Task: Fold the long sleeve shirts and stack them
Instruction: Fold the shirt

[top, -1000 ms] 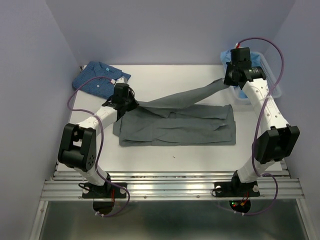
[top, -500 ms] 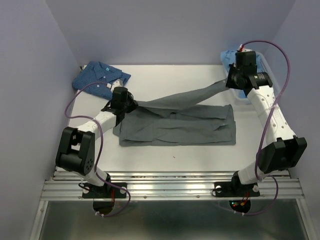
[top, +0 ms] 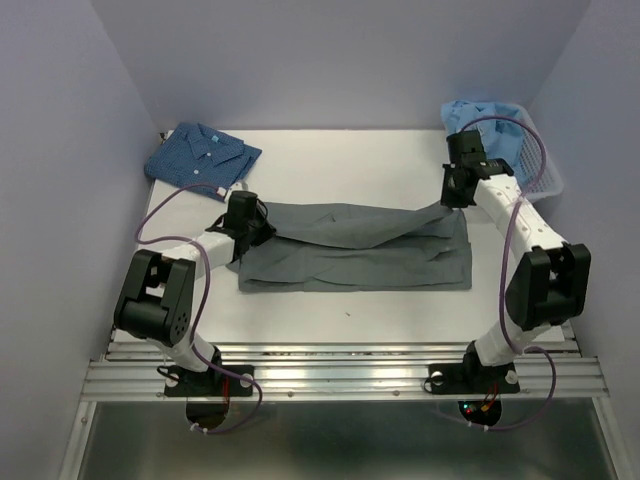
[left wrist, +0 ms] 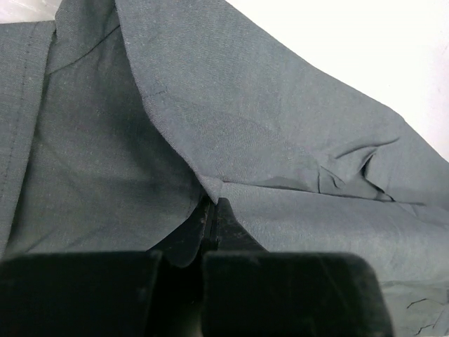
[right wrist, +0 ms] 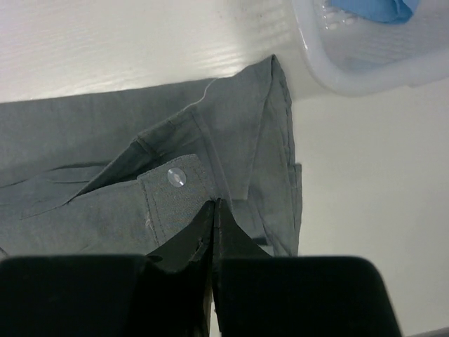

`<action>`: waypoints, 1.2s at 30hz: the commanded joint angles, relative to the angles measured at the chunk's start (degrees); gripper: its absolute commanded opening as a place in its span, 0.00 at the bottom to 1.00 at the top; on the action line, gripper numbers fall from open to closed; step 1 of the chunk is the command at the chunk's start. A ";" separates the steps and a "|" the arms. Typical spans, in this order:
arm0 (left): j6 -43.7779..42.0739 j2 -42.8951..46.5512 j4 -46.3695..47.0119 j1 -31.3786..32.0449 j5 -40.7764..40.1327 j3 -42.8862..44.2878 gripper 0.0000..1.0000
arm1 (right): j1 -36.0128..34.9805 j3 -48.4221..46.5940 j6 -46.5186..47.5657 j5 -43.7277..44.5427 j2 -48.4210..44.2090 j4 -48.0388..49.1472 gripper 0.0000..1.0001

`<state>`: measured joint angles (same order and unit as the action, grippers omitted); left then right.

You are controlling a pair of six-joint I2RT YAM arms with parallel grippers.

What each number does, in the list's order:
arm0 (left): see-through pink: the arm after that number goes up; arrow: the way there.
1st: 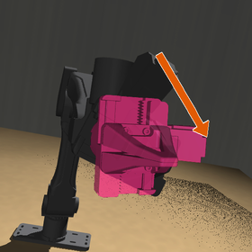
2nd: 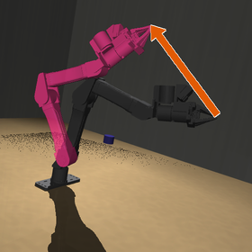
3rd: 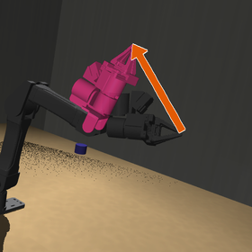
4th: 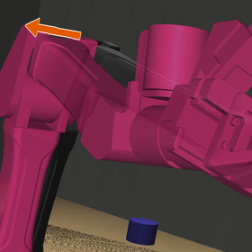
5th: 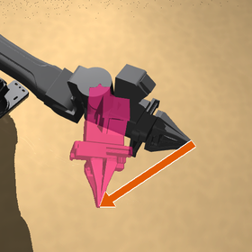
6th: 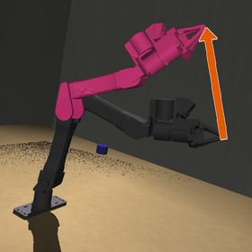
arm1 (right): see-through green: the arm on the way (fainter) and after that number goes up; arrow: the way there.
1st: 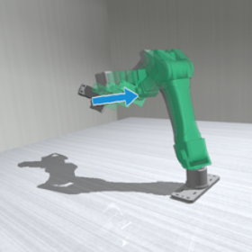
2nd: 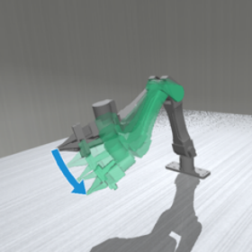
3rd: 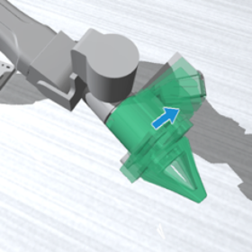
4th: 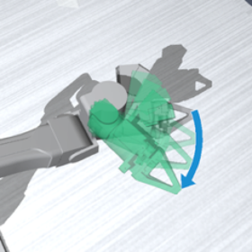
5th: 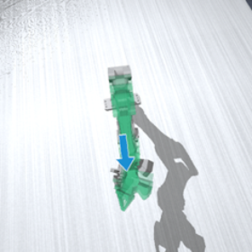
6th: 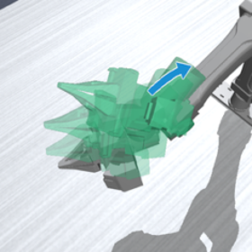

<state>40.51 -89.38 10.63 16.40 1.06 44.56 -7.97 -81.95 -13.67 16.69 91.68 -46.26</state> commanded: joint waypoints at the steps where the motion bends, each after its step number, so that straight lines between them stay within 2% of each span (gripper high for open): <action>1: -1.14 -0.96 -0.26 0.03 -0.53 3.25 0.00 | -0.03 -4.08 3.11 2.12 4.99 7.75 0.04; 2: -1.31 -1.05 -0.44 0.03 -0.45 3.52 0.00 | -0.03 -5.14 3.30 2.56 7.52 8.03 0.08; 4: -1.84 -1.58 -1.40 0.03 -2.20 4.48 0.00 | -0.03 -7.07 3.74 2.74 10.09 7.24 0.29; 5: -1.93 -1.93 -1.67 -0.06 -2.29 5.01 0.00 | -0.03 -8.91 3.91 3.35 12.10 5.67 0.47; 8: -2.10 -2.20 -1.76 0.03 -2.20 5.54 0.00 | -1.26 -7.89 6.53 2.65 11.95 5.91 0.65; 9: -2.02 -2.46 -1.76 0.03 -2.03 5.98 0.00 | -2.31 -6.31 8.03 2.56 9.07 8.44 0.77; 12: -2.02 -3.16 -2.11 0.03 -1.50 7.21 0.00 | -9.33 -0.34 15.75 2.12 3.18 13.90 0.90; 13: -2.02 -3.86 -2.28 0.03 -1.41 8.26 0.00 | -11.96 3.78 17.52 1.95 1.24 17.66 0.92; 14: -2.10 -4.22 -2.81 0.03 -1.41 8.88 0.00 | -17.03 5.56 20.24 1.34 -1.65 19.35 0.95; 16: -2.19 -5.36 -3.07 0.03 -1.41 10.63 0.00 | -21.72 7.94 21.49 0.80 -2.82 21.73 1.00; 21: -2.19 -6.85 -4.65 -0.06 1.05 13.45 0.00 | -33.22 7.51 24.38 5.99 0.94 21.74 1.00; 27: -1.84 -7.82 -5.71 -0.06 1.49 15.03 0.00 | -39.58 9.25 20.09 1.42 6.05 31.21 1.00; 28: -1.75 -7.91 -5.71 0.03 1.75 15.21 0.00 | -40.10 9.88 19.65 2.37 7.36 36.02 1.00; 30: -1.84 -8.00 -5.71 0.03 2.54 15.21 0.00 | -40.64 9.36 19.47 4.14 9.21 39.30 1.00; 34: -1.67 -7.74 -5.97 0.03 2.98 15.21 0.00 | -42.74 7.77 21.66 7.21 14.48 41.86 1.00; 36: -1.75 -7.56 -5.98 0.03 3.07 15.12 0.00 | -43.88 7.86 24.47 11.95 16.24 43.09 1.00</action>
<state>39.24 -97.78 4.80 16.40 3.36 57.47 -50.00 -72.31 7.88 22.04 105.95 -10.79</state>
